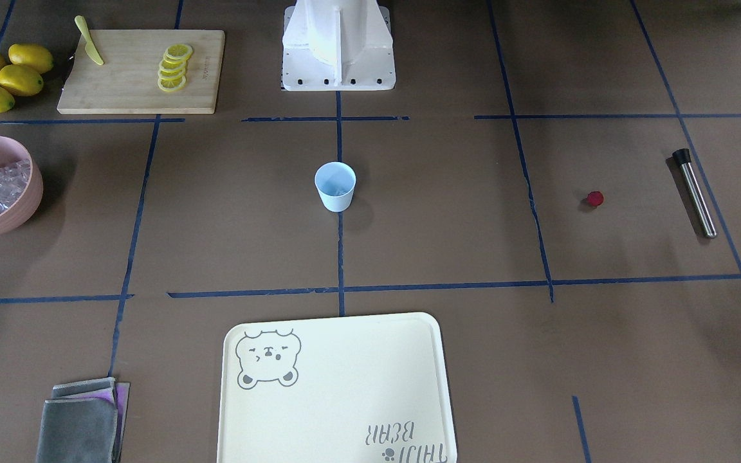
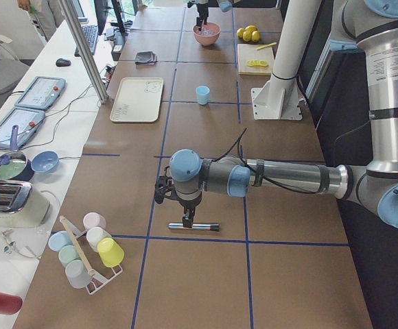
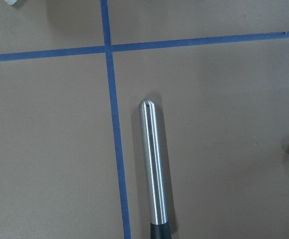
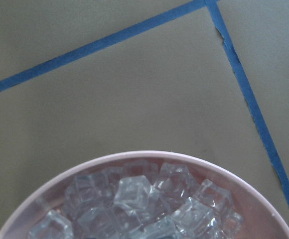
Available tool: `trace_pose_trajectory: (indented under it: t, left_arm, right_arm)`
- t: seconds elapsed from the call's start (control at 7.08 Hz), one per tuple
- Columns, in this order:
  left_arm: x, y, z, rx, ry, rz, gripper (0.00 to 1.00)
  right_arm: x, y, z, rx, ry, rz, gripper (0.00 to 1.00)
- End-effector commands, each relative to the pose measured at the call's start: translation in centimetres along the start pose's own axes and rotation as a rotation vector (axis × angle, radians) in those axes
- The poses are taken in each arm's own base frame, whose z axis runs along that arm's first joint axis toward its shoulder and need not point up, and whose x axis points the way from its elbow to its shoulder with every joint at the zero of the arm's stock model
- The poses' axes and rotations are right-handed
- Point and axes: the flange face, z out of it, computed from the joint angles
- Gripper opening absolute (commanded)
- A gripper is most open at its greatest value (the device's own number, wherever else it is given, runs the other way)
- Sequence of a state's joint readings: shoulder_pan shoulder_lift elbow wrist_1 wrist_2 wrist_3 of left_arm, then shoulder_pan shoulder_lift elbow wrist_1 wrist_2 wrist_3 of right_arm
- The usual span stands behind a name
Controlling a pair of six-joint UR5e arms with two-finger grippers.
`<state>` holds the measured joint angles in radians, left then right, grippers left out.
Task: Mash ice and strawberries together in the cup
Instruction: 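Lower the right gripper into the bowl and grasp another ice cube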
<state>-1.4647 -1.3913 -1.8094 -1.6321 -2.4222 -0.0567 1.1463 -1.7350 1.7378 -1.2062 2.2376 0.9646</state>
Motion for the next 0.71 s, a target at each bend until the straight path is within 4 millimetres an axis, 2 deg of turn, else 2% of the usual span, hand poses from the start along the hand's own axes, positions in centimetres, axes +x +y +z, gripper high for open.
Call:
trace_pose_trajectory:
  t: [0.0, 0.28, 0.42, 0.57]
  left_arm:
    - [0.08, -0.01, -0.08, 0.002, 0.0, 0.002, 1.0]
    - [0.19, -0.03, -0.18, 0.004, 0.0, 0.002, 1.0]
    - [0.24, -0.04, -0.13, 0.003, 0.0, 0.003, 1.0]
    - [0.29, -0.05, -0.18, 0.004, 0.0, 0.004, 1.0]
  right_arm:
    - [0.12, -0.14, 0.29, -0.005, 0.003, 0.007, 0.87]
    - [0.01, 0.09, 0.54, -0.012, 0.006, 0.004, 0.83]
    - [-0.07, 0.06, 0.52, -0.011, 0.005, 0.003, 0.77]
    - [-0.07, 0.06, 0.52, -0.011, 0.005, 0.003, 0.66]
